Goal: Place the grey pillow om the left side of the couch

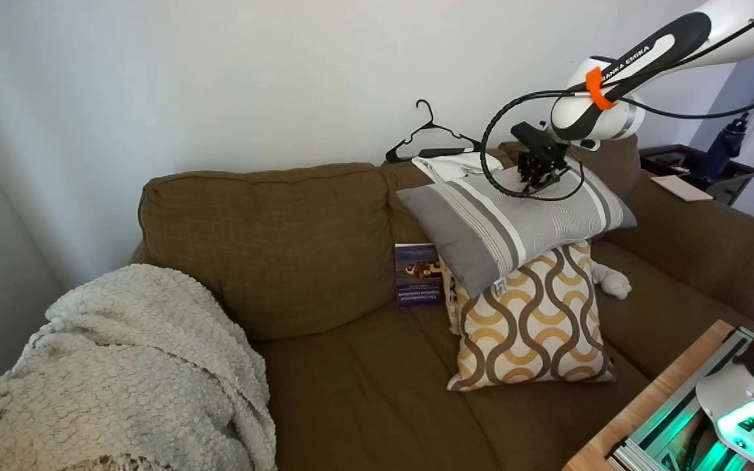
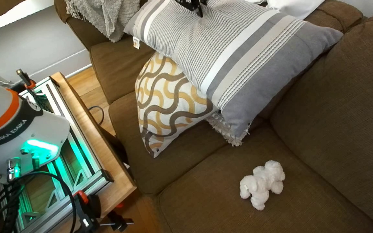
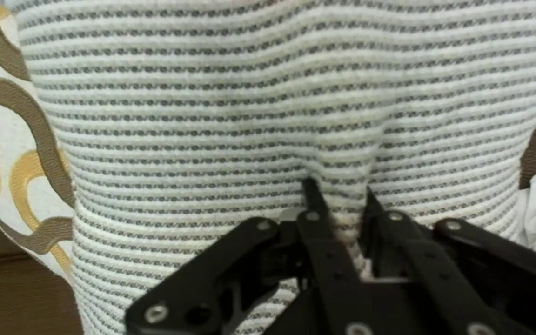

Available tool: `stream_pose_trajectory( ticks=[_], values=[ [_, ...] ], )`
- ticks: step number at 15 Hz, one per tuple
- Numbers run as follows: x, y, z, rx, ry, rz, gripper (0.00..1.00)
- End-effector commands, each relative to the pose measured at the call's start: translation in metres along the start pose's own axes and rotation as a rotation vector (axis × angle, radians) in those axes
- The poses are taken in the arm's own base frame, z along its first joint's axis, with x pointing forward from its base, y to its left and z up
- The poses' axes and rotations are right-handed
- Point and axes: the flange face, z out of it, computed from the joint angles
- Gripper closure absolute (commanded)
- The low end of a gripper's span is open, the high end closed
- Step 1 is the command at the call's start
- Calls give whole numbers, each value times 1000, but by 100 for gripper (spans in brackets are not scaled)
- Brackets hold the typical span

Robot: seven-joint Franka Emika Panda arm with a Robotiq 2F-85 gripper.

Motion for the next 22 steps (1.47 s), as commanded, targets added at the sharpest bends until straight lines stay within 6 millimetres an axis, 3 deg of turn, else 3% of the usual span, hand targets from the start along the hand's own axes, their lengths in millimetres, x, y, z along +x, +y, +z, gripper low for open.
stream_pose_trajectory(
  ticks=[1,5,8,13,15,18,19,22],
  values=[
    [-9,4,-28,41,23,-36,100],
    [-26,4,-65,111,44,-127,99],
    [-53,-1,-97,178,34,-230,99],
    [-122,-24,-170,318,35,-439,99],
    [-156,-33,-188,353,-13,-539,99],
    [-197,-42,-202,385,-109,-668,99],
    [-183,-33,-186,361,-63,-604,96],
    [-202,-35,-191,372,-100,-664,96]
  ],
)
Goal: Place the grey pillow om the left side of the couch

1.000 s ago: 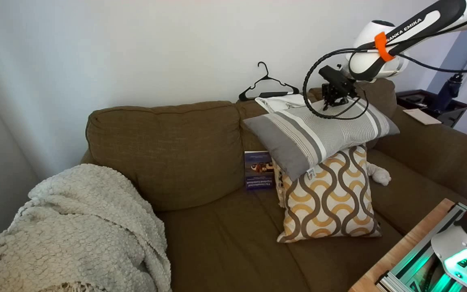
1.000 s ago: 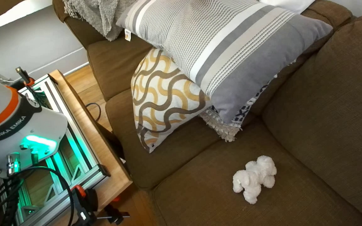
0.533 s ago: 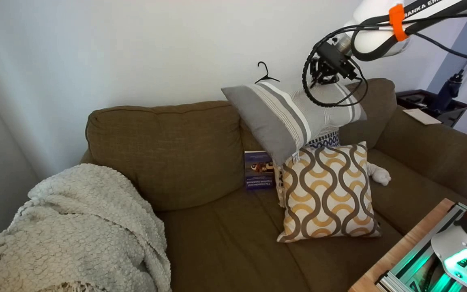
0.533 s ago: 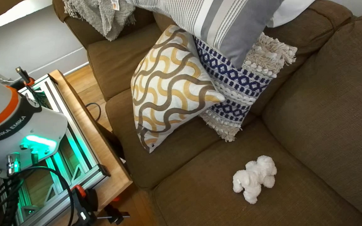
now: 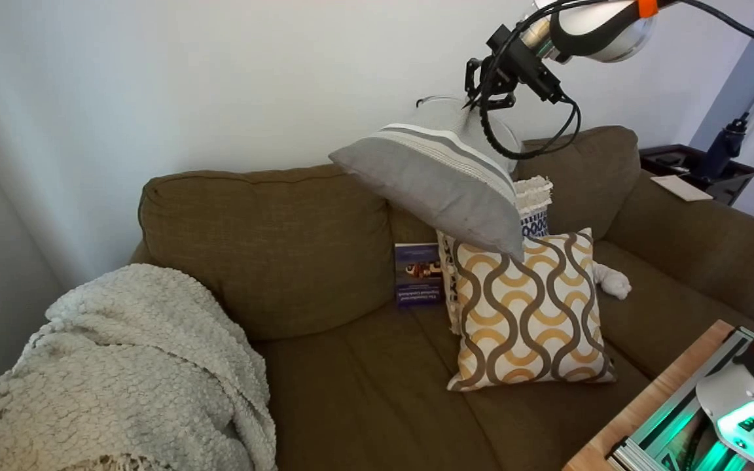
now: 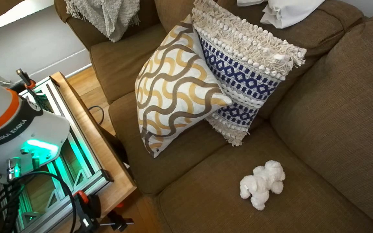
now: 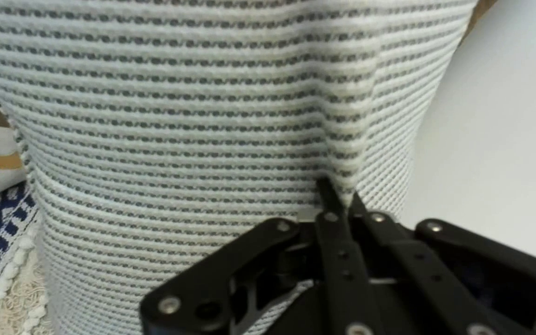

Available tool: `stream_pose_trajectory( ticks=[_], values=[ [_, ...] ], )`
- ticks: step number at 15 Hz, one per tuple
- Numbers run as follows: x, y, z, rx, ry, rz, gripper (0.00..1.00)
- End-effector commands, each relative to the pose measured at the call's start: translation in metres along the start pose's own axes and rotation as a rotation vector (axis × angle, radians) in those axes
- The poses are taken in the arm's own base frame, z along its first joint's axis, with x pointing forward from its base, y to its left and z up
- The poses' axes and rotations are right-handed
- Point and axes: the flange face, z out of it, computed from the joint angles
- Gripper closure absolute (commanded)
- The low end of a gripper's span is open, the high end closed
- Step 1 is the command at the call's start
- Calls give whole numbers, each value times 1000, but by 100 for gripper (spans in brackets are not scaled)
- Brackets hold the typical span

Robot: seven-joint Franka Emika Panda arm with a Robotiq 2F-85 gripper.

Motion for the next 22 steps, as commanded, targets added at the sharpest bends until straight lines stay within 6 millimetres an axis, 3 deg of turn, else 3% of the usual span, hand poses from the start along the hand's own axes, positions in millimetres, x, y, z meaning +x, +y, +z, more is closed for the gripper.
stream_pose_trajectory(
  ticks=[1,4,6,11,13,17,22],
  values=[
    [1,1,1,-1,-2,-3,96],
    [3,3,4,-7,-2,-5,96],
    [-9,-17,16,2,-11,-52,99],
    [-73,-78,45,6,-34,-292,99],
    [-88,-98,56,32,-38,-358,99],
    [-105,-142,84,100,-65,-478,99],
    [-123,-178,134,161,-130,-609,99]
  ],
)
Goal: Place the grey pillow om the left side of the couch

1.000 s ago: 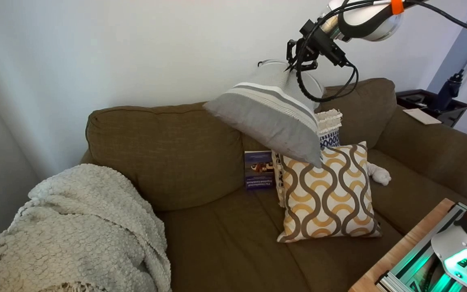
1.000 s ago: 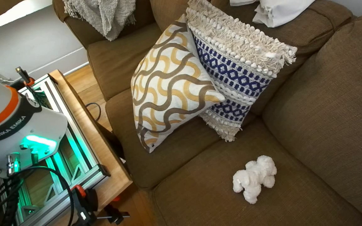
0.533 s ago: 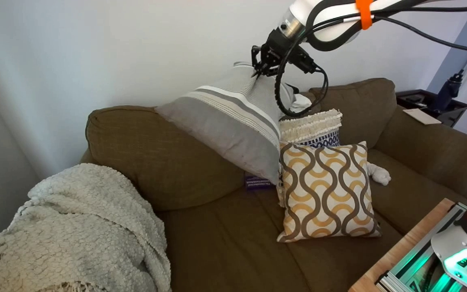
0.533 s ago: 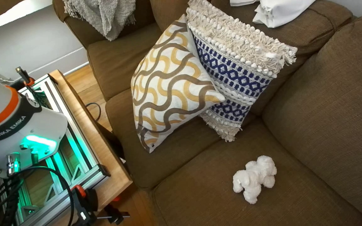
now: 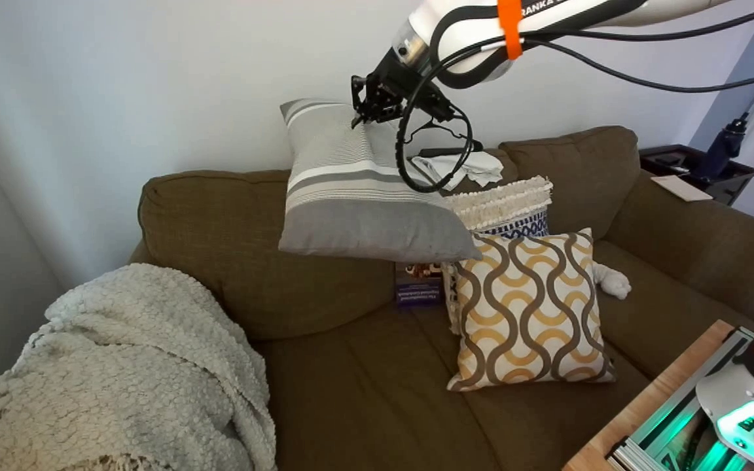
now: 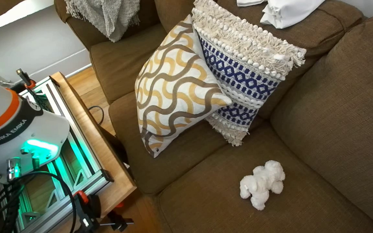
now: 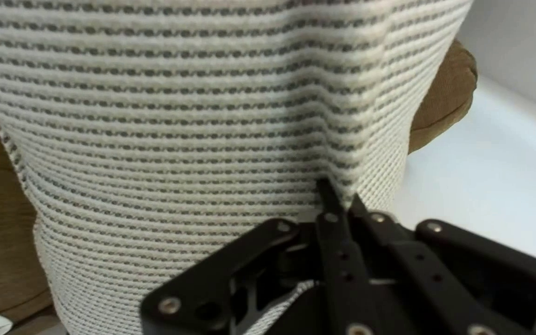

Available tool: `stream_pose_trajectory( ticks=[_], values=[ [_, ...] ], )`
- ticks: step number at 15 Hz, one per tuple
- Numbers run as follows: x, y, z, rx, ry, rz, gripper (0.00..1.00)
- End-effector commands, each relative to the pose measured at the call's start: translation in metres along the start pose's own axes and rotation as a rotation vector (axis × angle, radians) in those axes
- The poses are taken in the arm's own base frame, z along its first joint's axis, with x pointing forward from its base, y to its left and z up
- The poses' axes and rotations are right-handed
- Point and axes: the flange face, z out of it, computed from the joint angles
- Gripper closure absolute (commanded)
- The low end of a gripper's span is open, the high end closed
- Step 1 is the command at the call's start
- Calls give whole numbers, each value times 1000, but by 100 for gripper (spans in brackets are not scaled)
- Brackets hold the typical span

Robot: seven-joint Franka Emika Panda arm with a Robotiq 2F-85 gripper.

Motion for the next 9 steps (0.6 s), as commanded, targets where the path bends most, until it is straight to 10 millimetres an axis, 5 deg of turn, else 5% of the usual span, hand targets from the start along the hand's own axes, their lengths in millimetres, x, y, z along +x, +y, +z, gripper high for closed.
stream_pose_trajectory(
  ticks=[1,7,8,9],
  values=[
    [7,-38,28,87,-38,-89,99],
    [-17,-92,36,301,-233,-236,99],
    [-27,-74,49,218,-184,-205,96],
    [-30,-82,47,242,-214,-223,96]
  ],
)
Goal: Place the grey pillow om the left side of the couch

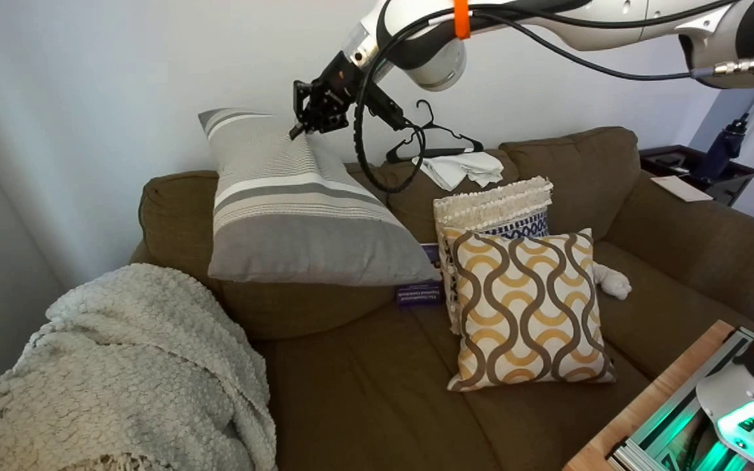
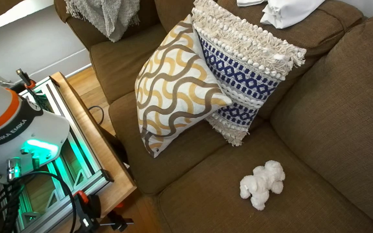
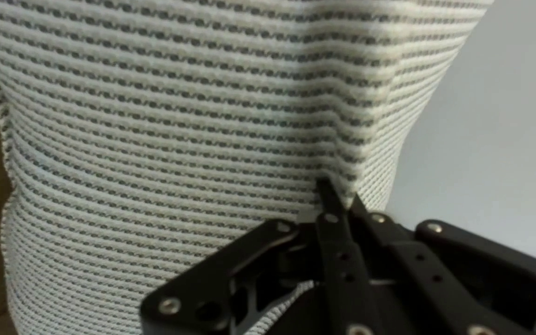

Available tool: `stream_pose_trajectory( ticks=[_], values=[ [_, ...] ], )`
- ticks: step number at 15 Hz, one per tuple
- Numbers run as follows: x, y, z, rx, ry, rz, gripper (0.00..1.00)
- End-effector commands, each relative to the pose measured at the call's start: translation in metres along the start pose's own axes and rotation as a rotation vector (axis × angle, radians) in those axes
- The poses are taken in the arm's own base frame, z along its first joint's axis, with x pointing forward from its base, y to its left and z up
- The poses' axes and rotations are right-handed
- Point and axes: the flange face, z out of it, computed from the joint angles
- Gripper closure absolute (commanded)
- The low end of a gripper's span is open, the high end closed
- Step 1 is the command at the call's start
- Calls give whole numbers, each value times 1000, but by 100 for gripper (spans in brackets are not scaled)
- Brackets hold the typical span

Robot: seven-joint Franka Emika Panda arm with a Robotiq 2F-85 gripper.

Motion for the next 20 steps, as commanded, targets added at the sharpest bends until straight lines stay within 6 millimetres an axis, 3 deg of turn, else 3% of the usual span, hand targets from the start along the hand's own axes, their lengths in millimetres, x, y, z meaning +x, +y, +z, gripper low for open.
stream_pose_trajectory(
  ticks=[1,3,5,8,11,15,20],
  values=[
    [0,-5,-1,13,-11,-8,96],
    [3,-7,-2,21,-12,-14,99],
    [-9,-16,14,2,-29,-38,99],
    [-37,-36,42,0,-68,-60,99],
    [-65,-37,74,-37,-132,-42,99],
    [-95,-8,127,-95,-218,17,99],
    [-127,49,198,-143,-357,47,99]
  ],
)
